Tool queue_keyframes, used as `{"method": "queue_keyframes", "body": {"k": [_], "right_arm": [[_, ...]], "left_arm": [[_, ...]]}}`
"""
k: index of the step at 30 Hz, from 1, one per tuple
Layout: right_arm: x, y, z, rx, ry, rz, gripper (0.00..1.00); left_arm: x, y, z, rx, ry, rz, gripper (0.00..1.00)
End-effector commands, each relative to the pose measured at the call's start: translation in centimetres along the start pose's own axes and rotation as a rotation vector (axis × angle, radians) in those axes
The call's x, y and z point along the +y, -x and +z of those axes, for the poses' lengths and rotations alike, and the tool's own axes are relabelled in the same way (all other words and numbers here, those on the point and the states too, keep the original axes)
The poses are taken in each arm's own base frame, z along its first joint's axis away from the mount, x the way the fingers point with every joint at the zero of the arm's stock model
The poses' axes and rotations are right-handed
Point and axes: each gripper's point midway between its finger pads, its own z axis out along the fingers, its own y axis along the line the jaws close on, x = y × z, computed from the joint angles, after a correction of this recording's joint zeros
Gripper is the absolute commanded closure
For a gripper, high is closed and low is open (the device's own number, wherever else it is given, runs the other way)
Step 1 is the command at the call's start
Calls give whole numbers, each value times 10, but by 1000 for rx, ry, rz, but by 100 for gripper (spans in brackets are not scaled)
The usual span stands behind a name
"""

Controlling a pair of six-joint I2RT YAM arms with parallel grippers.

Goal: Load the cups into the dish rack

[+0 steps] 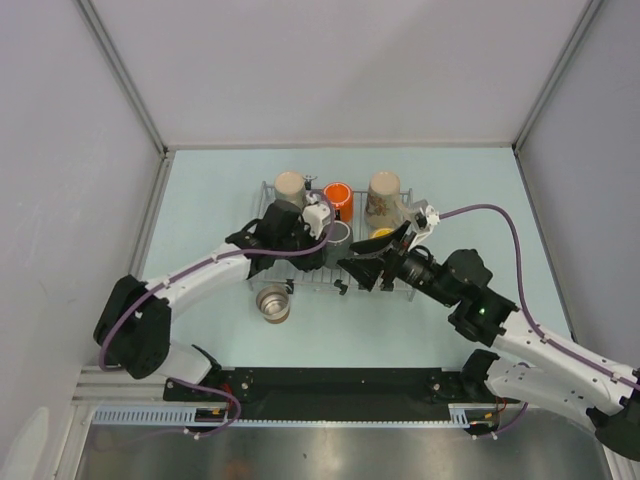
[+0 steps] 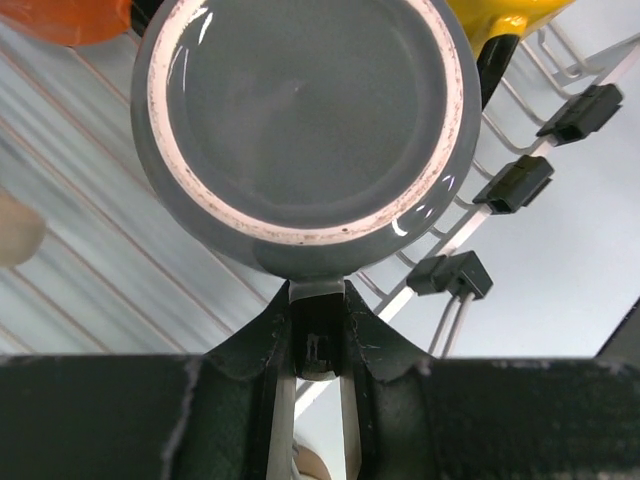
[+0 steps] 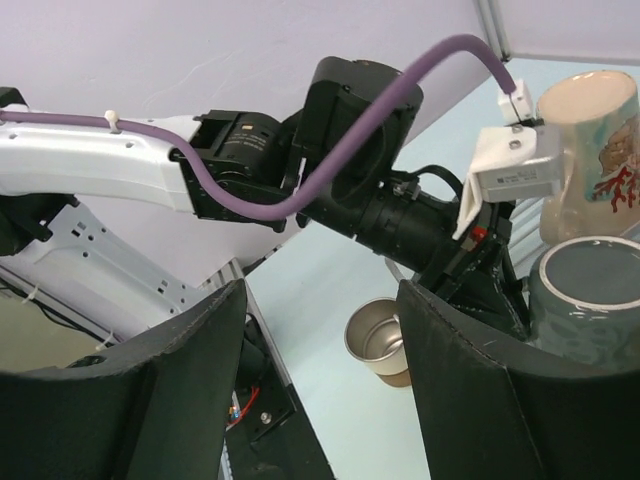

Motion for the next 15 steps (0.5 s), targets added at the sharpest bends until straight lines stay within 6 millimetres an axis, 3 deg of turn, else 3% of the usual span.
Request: {"method": "queue_keyframes", "body": {"k": [1, 15], "right_arm": [[2, 5, 0, -24, 28, -10, 33], [-7, -4, 2, 0, 25, 3, 33]], "left_arm": [[-3, 42, 12, -131, -11, 83, 100], [3, 31, 53, -76, -12, 69, 100]]}}
